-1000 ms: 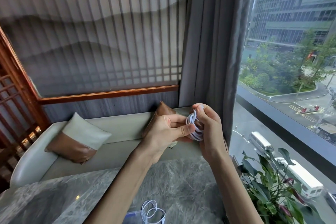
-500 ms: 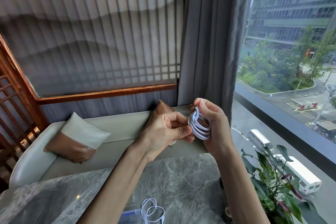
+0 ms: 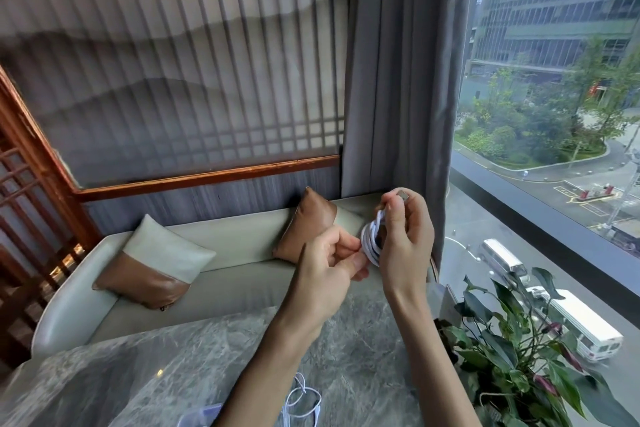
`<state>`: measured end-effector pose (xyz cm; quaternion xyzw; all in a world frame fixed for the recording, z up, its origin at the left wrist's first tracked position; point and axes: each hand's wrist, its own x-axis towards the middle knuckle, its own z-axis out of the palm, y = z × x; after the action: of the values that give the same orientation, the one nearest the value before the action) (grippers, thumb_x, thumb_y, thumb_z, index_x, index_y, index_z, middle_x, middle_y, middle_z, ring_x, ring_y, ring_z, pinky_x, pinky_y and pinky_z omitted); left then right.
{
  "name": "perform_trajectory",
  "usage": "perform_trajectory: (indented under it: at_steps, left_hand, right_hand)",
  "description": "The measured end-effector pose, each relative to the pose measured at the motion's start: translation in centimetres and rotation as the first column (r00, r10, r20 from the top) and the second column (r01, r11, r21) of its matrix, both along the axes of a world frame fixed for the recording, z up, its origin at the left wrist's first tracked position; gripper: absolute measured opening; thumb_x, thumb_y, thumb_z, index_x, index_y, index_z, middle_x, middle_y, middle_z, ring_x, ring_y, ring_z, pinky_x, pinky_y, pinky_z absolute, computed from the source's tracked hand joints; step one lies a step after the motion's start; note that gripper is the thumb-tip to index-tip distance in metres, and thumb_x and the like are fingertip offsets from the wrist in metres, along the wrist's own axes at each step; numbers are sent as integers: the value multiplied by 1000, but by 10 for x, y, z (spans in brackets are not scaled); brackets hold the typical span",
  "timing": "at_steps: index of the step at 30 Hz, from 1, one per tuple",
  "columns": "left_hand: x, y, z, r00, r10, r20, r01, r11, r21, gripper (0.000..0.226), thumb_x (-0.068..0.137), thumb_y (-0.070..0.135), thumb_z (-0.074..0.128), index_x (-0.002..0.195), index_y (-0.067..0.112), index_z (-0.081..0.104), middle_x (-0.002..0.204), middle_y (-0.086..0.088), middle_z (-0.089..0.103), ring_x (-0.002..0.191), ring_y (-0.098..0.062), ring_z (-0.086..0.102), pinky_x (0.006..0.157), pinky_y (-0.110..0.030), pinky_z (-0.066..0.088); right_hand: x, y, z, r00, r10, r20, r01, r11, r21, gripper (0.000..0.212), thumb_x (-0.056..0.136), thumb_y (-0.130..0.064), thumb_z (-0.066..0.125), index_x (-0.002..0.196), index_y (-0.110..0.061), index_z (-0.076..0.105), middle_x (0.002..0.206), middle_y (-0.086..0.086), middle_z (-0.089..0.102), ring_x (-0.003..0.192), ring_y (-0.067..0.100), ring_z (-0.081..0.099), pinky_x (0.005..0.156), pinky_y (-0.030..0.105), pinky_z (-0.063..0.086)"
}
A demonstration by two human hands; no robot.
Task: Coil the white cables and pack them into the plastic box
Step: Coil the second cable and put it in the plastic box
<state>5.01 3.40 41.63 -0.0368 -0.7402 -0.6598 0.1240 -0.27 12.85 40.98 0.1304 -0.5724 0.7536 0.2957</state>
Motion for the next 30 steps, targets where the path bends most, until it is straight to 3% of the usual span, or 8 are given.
perform_trajectory:
  at_steps: [5,7,11,13,16,19,23,30]
  left_hand:
    - [9,3,-9,1000,-5,-23,5,1000,-7,12,91,-4,60,82,3,59,74,-9,63,69,-13,61,63,-17,51]
    - [11,-1,-8,999,-44,-13,44,999,28,10,93,1,57,83,2,59,76,-10,62,71,-14,60,66,-17,51]
    - [6,-6,0,990,-138,4,137,988,72,36,94,40,44,89,7,58,77,-4,63,72,-13,60,66,-25,50]
    - [2,0,-2,995,-53,-85,46,996,-77,36,96,46,40,98,14,56,84,6,69,74,-7,64,65,-28,52]
    - [-3,6,-7,951,63,-303,-163,935,-317,34,101,43,30,112,20,52,105,10,68,96,-4,65,81,-33,53]
    - [-9,3,-7,915,0,-404,-189,884,-428,33,104,36,28,127,24,48,118,13,62,109,-5,62,88,-34,52]
    - [-14,4,-5,900,-31,-434,-182,879,-441,36,104,36,27,124,20,52,113,9,63,105,-12,64,86,-39,53]
    - [-16,6,-1,849,61,-524,-240,929,-282,37,100,24,32,130,24,53,115,26,60,106,10,57,89,-3,38]
  right_hand:
    - [3,-5,-3,999,-8,-43,3,992,-126,17,103,1,36,96,1,51,61,-20,58,52,-9,49,51,3,40]
    - [3,-5,-6,998,-54,-39,52,997,-65,15,104,-5,39,96,-3,51,69,-20,57,60,-6,51,59,7,42]
    - [4,-8,-7,991,-56,-125,73,989,130,11,104,-18,42,102,-17,52,85,-7,55,73,9,54,70,24,44]
    - [8,-11,-3,990,36,-139,-17,990,137,10,104,-20,43,103,-19,53,87,-4,56,72,14,56,69,27,46]
    - [10,-8,-4,991,78,-110,-69,995,78,10,103,-20,46,103,-19,56,87,-8,61,75,9,61,69,20,49]
    - [9,1,-6,998,21,-59,-20,999,26,9,103,-13,50,102,-11,59,91,2,64,75,2,62,64,11,48]
    - [12,4,-3,1000,-18,5,18,1000,11,8,101,-14,53,99,-11,60,86,-5,65,72,-4,63,62,7,47]
    - [16,19,8,989,103,109,-109,993,54,6,93,-20,67,91,-20,72,88,2,75,83,19,72,77,39,58]
